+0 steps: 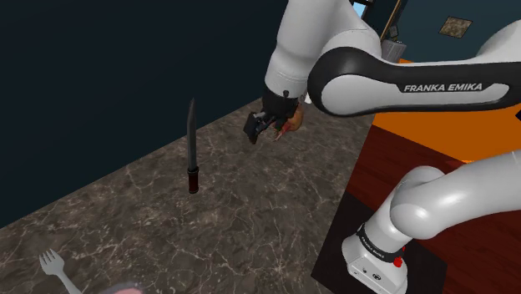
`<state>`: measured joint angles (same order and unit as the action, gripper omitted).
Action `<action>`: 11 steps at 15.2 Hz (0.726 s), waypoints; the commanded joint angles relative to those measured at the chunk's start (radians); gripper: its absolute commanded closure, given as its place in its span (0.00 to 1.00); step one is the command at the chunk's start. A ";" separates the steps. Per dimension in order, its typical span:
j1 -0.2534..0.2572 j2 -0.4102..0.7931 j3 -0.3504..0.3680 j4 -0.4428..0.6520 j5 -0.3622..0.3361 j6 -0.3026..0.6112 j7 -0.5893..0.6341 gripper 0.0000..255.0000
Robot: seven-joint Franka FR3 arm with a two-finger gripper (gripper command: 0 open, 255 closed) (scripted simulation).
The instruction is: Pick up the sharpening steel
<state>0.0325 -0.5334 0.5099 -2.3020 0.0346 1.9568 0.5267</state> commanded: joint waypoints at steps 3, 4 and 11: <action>-0.038 0.117 0.127 0.071 -0.062 0.065 0.151 0.00; -0.050 0.150 0.160 0.093 -0.086 0.077 0.192 0.00; -0.135 0.468 0.406 0.298 -0.397 0.084 0.545 0.00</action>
<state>-0.0973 -0.1114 0.8849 -2.0297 -0.3054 2.0450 1.0115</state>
